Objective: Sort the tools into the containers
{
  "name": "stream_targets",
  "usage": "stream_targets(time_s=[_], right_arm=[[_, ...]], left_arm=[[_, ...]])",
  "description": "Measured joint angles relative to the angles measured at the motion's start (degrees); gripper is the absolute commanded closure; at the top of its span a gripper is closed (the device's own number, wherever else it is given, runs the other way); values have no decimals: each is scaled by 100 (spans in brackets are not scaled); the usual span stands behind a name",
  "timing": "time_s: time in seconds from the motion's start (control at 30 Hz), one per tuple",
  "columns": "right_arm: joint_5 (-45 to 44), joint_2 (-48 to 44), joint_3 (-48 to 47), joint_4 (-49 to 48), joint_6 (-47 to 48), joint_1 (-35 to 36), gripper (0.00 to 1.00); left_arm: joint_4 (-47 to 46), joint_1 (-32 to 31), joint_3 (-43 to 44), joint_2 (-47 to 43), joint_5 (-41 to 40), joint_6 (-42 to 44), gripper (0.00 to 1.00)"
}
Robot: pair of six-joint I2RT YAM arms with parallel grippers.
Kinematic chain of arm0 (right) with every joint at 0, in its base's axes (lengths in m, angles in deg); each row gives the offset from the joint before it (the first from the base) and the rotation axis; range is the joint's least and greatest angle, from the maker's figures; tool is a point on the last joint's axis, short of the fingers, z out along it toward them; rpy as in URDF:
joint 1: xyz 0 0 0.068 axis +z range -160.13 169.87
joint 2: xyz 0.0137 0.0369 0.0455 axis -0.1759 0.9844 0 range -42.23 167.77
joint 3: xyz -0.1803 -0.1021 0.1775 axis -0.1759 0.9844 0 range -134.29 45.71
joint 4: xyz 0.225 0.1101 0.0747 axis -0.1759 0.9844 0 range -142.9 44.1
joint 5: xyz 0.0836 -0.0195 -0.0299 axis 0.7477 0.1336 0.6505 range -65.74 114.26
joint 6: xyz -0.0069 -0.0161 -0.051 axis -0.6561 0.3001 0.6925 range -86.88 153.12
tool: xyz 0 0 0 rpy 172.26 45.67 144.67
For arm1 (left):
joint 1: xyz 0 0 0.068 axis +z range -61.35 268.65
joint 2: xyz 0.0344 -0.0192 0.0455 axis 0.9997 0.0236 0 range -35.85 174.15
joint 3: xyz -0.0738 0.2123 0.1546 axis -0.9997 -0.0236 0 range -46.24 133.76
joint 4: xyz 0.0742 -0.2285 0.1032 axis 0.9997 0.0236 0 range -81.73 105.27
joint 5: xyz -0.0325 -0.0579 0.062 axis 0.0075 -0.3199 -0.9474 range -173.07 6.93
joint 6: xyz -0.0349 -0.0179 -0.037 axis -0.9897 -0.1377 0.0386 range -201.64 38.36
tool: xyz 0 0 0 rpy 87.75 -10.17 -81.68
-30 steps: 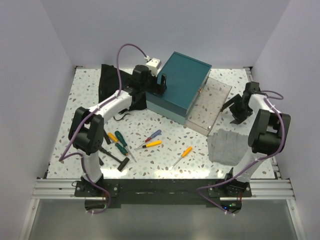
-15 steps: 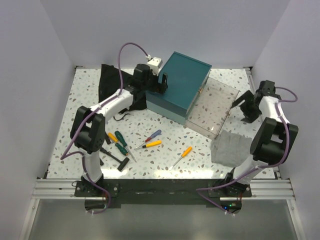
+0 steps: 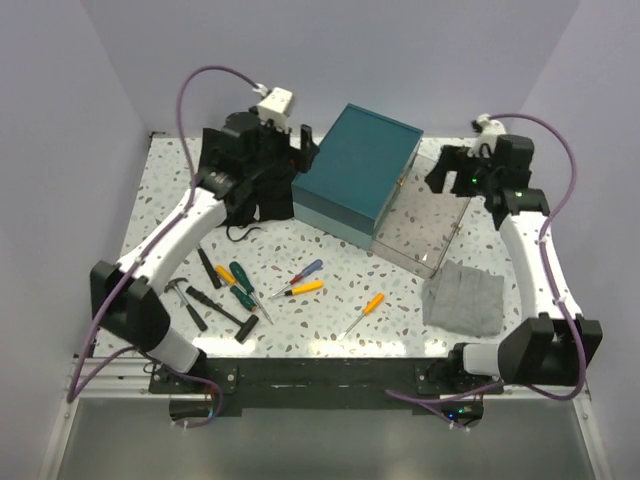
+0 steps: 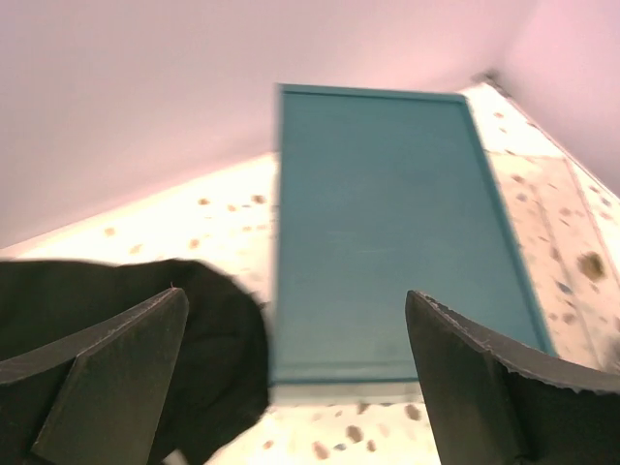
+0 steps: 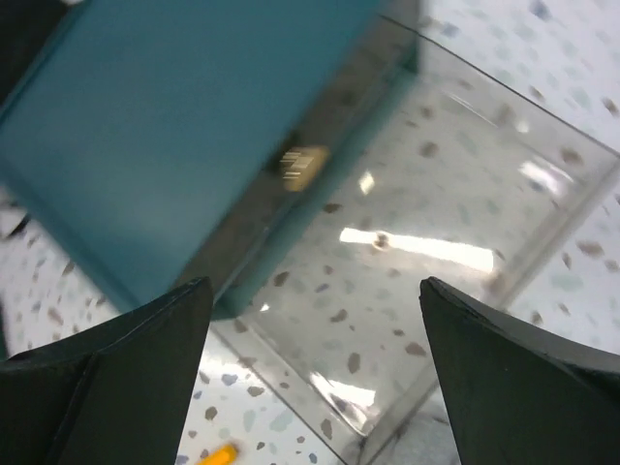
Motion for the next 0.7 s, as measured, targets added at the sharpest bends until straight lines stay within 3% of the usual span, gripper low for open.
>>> stream_targets(time_s=[0.13,0.47,0.63,0.7], right_arm=[[125,-485,109,-254,946,1471,7],[-57,-133,107,-39,2522,3648,7],[-50,503,0,184,3333,4236,10],[9,787,0,212,3681,4306,18]], left_arm=[[-52,505,-702,-973,-638,90,0],[866,1547,-1954,-1923,-1276,234,0],[1475,2006,-2041,-2162,-1344,140,0],[1587,2146,-2074,-2267,-1351,129,0]])
